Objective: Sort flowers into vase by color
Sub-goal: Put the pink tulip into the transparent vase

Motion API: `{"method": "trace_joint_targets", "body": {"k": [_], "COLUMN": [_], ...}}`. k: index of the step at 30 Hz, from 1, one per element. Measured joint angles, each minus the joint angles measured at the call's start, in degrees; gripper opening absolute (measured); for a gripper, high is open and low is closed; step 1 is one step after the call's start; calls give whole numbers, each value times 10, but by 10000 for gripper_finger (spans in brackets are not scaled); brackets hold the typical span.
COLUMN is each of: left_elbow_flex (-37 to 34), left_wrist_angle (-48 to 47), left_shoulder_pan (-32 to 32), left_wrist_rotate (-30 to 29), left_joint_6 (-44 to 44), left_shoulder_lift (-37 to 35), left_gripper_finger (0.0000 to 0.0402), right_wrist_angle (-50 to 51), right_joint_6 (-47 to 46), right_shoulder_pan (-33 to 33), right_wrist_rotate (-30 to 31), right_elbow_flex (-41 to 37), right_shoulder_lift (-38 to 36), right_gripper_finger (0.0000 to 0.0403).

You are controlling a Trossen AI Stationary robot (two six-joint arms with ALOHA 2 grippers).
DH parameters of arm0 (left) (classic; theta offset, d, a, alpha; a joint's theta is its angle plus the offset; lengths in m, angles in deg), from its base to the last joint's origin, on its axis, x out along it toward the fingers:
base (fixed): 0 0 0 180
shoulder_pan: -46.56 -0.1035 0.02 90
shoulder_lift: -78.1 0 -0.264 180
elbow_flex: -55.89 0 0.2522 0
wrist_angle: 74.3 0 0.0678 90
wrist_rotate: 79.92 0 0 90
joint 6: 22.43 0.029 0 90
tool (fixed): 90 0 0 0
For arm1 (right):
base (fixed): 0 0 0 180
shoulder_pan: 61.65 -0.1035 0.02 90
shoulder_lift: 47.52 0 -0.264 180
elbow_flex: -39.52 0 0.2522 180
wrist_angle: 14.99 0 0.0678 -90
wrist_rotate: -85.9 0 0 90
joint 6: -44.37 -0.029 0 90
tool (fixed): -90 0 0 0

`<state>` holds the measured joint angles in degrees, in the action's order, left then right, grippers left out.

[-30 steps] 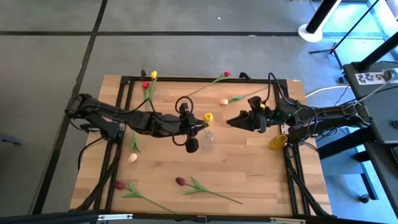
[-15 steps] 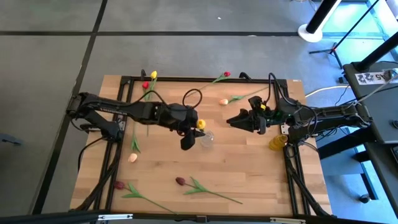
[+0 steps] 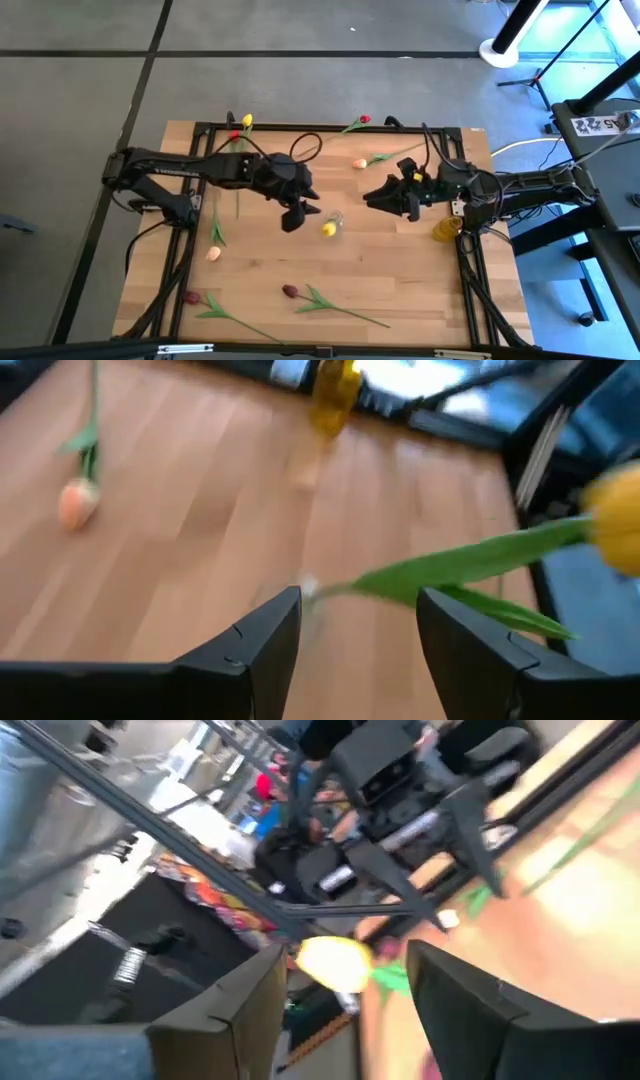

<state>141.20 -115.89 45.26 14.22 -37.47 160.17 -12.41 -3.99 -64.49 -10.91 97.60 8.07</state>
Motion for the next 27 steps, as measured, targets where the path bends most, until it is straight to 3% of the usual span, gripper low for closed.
{"method": "trace_joint_targets", "body": {"k": [4, 11, 20, 27], "left_elbow_flex": [0, 0, 0, -40], "left_wrist_angle": [-78, -173, -274, -264], "left_shoulder_pan": [-1, -2, -2, 6], "left_wrist_rotate": [0, -39, -104, -140], "left_joint_6": [6, -22, -107, -154], "left_shoulder_lift": [-47, -143, -225, -271], "left_gripper_finger": [194, 195, 195, 195], "right_wrist_angle": [36, 267, 394, 407], "right_joint_6": [72, 281, 584, 714], "right_shoulder_pan": [41, 163, 278, 329], "right_wrist_rotate": [21, 35, 51, 76], "right_elbow_flex": [2, 71, 134, 151], "right_shoulder_lift": [0, 44, 222, 353], "right_gripper_finger": [209, 209, 209, 209]}}
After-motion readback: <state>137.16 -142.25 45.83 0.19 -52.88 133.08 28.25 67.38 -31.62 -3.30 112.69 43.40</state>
